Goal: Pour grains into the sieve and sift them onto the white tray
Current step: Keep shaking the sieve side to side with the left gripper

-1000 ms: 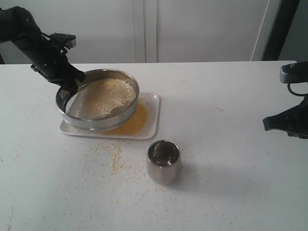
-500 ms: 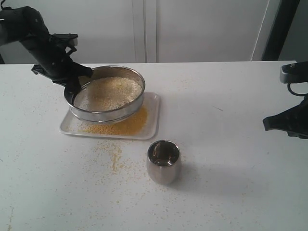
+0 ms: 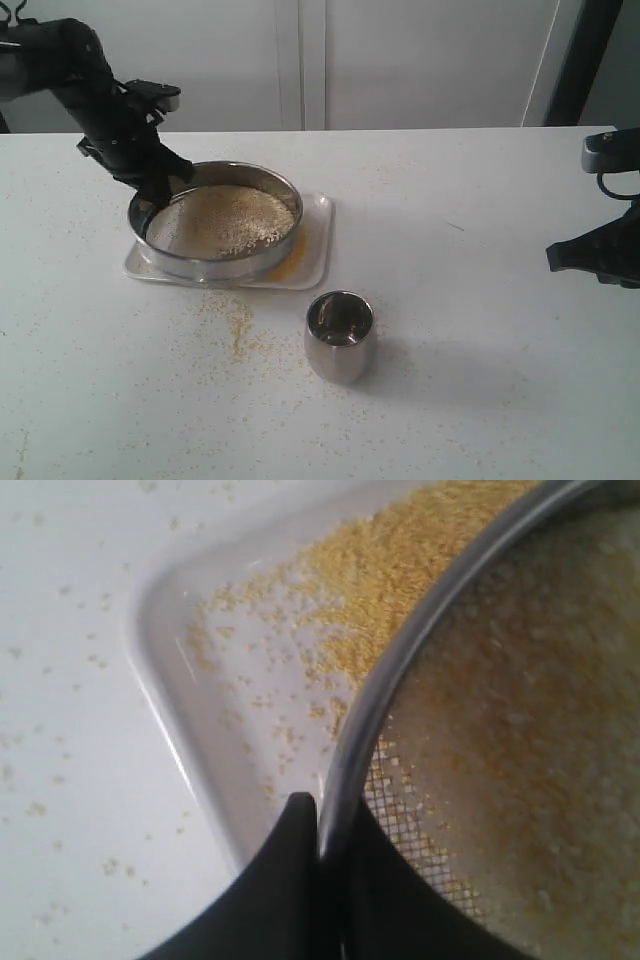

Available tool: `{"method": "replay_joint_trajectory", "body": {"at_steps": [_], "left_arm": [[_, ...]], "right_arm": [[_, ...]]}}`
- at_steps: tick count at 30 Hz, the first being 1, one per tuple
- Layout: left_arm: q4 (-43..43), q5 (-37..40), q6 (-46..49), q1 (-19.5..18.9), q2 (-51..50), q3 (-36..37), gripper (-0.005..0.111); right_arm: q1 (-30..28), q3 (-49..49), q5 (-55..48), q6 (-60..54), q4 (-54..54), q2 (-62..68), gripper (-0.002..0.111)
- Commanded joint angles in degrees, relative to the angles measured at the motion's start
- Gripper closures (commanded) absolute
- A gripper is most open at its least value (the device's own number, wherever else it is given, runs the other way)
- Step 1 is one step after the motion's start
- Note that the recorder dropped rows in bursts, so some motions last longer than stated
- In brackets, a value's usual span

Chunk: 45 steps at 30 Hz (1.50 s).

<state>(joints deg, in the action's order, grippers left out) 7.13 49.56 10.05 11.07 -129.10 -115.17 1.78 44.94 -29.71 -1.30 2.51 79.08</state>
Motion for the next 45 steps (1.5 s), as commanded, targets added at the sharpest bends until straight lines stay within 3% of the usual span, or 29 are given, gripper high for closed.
{"method": "replay_joint_trajectory", "body": {"at_steps": [1, 4, 5, 6, 9, 10, 11, 13, 14, 15, 18, 19, 20, 23, 24, 27, 28, 29, 31, 32, 33, 36, 37, 39, 41, 42, 43, 45], "left_arm": [[-0.37, -2.58, -16.13, -2.52, 1.34, -0.24, 0.107], [12.31, -0.48, 13.97, -0.54, 1.61, -0.24, 0.107], [13.85, 0.22, 19.64, 0.01, 1.70, -0.24, 0.107], [12.05, -1.24, 16.93, 0.06, 1.84, -0.24, 0.107], [2.38, -5.86, -15.70, -1.98, 1.73, -0.24, 0.107], [4.27, -6.16, -17.94, -2.61, 1.49, 0.16, 0.107], [7.52, -6.32, -11.85, -2.46, 1.49, 0.47, 0.107], [16.12, -3.99, 12.89, -0.57, 1.70, 0.47, 0.107], [16.47, -2.41, 20.87, 0.16, 1.82, 0.47, 0.107], [14.60, -2.93, 18.85, 0.43, 1.82, 0.47, 0.107], [0.58, -6.31, -13.51, -1.22, 1.36, 0.47, 0.107], [0.32, -5.77, -18.51, -1.81, 1.20, 0.47, 0.107], [2.00, -5.59, -13.67, -1.81, 1.20, 0.47, 0.107], [14.09, -0.37, 24.80, -0.09, 1.65, 0.47, 0.107], [13.75, -0.42, 23.74, 0.01, 1.64, 0.47, 0.107], [4.39, -6.90, -15.85, -2.17, 1.64, 0.47, 0.107], [4.53, -6.90, -20.60, -2.91, 1.51, 0.47, 0.107], [7.27, -6.76, -14.91, -2.92, 1.51, 0.47, 0.107], [14.18, -3.25, 12.16, -2.28, 1.80, 0.47, 0.107], [15.27, -0.81, 19.60, -2.19, 1.80, 0.47, 0.107], [14.60, 0.06, 16.80, -2.19, 1.69, 0.47, 0.107], [7.13, -1.39, -9.17, -3.88, 1.33, 0.47, 0.107], [6.37, -0.74, -9.65, -4.04, 1.20, 0.47, 0.107], [10.18, 1.53, 4.86, -3.88, 1.20, 0.47, 0.107], [19.89, 7.08, 27.16, -3.47, 1.20, 0.47, 0.107], [22.07, 7.72, 29.97, -3.47, 1.10, 0.47, 0.107], [21.92, 4.82, 24.52, -3.47, 0.98, 0.47, 0.107], [15.49, -1.94, -2.07, -4.01, 0.86, 0.47, 0.107]], "right_arm": [[-0.41, 0.31, 0.27, 0.00, 0.25, -0.15, 0.108], [-0.41, 0.31, 0.27, 0.00, 0.25, -0.15, 0.108], [-0.41, 0.31, 0.27, 0.00, 0.25, -0.15, 0.108], [-0.41, 0.31, 0.27, 0.00, 0.25, -0.15, 0.108], [-0.41, 0.31, 0.27, 0.00, 0.25, -0.15, 0.108], [-0.41, 0.31, 0.27, 0.00, 0.25, -0.15, 0.108], [-0.41, 0.31, 0.27, 0.00, 0.25, -0.15, 0.108], [-0.41, 0.31, 0.27, 0.00, 0.25, -0.15, 0.108], [-0.41, 0.31, 0.27, 0.00, 0.25, -0.15, 0.108], [-0.41, 0.31, 0.27, 0.00, 0.25, -0.15, 0.108], [-0.41, 0.31, 0.27, 0.00, 0.25, -0.15, 0.108], [-0.41, 0.31, 0.27, 0.00, 0.25, -0.15, 0.108], [-0.41, 0.31, 0.27, 0.00, 0.25, -0.15, 0.108], [-0.41, 0.31, 0.39, 0.00, 0.25, -0.15, 0.108], [-0.41, 0.31, 0.39, 0.00, 0.25, -0.15, 0.108], [-0.41, 0.31, 0.51, 0.00, 0.25, -0.15, 0.108], [-0.41, 0.31, 0.51, 0.00, 0.25, -0.15, 0.108], [-0.41, 0.31, 0.51, 0.00, 0.25, -0.15, 0.108], [-0.41, 0.31, 0.51, 0.00, 0.25, -0.15, 0.108], [-0.41, 0.31, 0.51, 0.00, 0.25, -0.15, 0.108], [-0.41, 0.31, 0.51, 0.00, 0.25, -0.15, 0.108], [-0.41, 0.31, 0.51, 0.00, 0.25, -0.15, 0.108], [-0.41, 0.31, 0.51, 0.00, 0.25, -0.15, 0.108], [-0.41, 0.31, 0.38, 0.00, 0.25, -0.15, 0.108], [-0.41, 0.31, 0.38, 0.00, 0.25, -0.15, 0.108], [-0.41, 0.31, 0.38, 0.00, 0.25, -0.15, 0.108], [-0.41, 0.31, 0.38, 0.00, 0.25, -0.15, 0.108], [-0.41, 0.31, 0.38, 0.00, 0.25, -0.15, 0.108]]}}
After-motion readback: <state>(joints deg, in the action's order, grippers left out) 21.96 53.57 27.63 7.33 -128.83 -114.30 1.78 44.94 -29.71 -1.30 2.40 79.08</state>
